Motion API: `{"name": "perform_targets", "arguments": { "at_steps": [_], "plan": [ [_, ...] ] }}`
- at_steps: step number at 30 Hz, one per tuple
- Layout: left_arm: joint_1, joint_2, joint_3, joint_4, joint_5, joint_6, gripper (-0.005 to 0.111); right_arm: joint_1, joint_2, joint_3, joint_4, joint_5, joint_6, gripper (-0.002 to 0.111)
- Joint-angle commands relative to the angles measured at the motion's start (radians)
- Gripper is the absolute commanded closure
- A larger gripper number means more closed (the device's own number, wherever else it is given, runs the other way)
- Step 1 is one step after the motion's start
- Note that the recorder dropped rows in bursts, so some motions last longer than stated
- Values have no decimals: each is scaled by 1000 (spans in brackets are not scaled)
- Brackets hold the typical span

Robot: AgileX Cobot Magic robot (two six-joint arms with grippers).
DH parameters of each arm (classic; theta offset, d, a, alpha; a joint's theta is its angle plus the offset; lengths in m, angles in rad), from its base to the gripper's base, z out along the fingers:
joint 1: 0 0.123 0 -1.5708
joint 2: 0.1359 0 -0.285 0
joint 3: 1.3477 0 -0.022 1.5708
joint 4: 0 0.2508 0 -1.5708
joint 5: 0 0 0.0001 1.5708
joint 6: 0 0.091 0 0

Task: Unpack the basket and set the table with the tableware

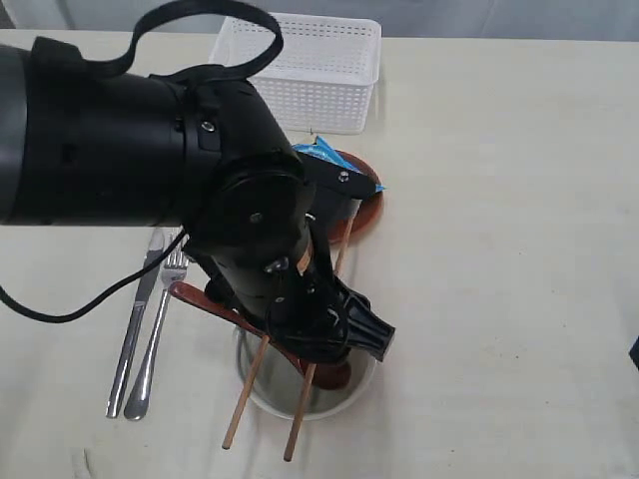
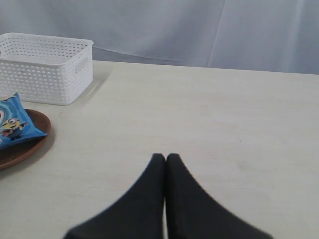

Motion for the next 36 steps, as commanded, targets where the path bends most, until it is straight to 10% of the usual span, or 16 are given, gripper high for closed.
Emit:
{"name": "perform_targets", "arguments": {
  "at_steps": [1, 36],
  "plan": [
    [-5, -2, 21, -42, -55, 2, 36, -2, -4, 3, 0, -2, -3, 109],
    [-5, 4, 31, 18, -82, -43, 36, -2, -4, 3, 0, -2, -3, 109]
  ]
}}
